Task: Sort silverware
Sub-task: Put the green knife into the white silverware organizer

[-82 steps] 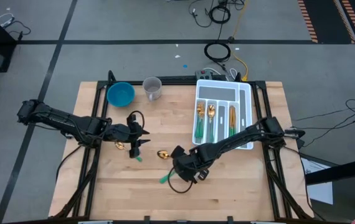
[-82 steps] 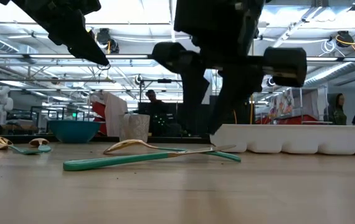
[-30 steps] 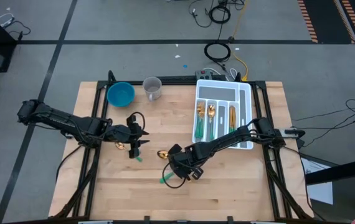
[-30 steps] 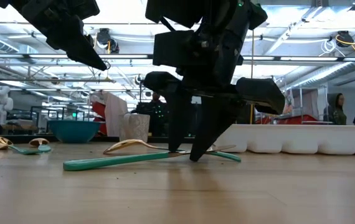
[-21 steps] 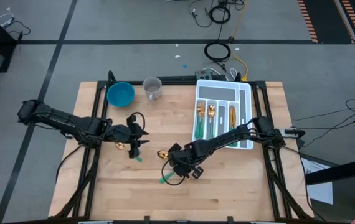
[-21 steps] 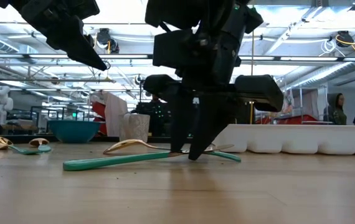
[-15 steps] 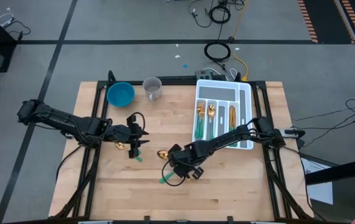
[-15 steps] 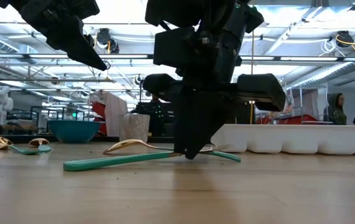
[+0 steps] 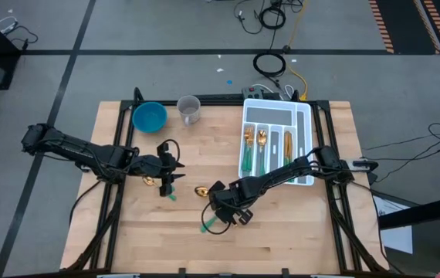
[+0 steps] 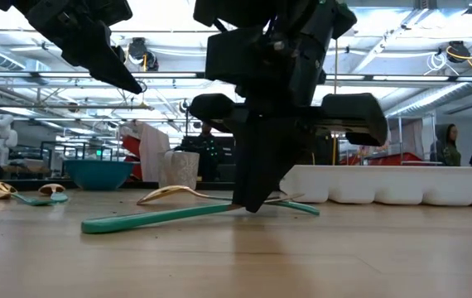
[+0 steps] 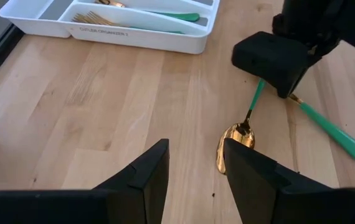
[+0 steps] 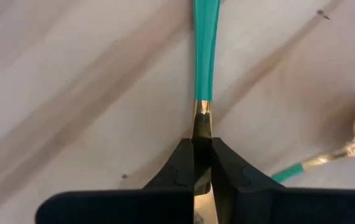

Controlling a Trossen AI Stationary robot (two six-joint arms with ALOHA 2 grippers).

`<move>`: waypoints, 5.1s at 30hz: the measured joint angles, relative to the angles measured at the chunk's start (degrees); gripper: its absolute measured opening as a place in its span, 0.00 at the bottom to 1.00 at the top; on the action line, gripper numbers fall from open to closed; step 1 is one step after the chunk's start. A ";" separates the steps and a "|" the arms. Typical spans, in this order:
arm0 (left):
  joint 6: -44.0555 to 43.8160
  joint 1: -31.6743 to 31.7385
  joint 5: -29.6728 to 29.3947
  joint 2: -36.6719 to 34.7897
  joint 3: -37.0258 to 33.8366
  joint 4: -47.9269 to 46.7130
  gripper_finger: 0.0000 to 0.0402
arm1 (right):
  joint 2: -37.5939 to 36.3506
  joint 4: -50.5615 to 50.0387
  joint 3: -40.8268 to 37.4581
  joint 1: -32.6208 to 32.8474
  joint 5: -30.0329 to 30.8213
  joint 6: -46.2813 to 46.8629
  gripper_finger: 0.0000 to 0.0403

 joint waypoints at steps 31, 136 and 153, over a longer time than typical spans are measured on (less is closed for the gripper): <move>0.00 0.00 0.00 0.01 0.01 -0.07 0.40 | -0.15 -17.81 12.79 4.15 9.41 0.36 0.00; 4.88 0.00 2.51 0.31 -4.63 2.95 0.40 | -2.67 -14.75 -8.59 4.21 -2.22 52.34 0.03; 4.90 0.00 2.53 0.31 -4.63 2.99 0.40 | -1.73 -27.97 5.75 8.37 2.40 50.26 0.00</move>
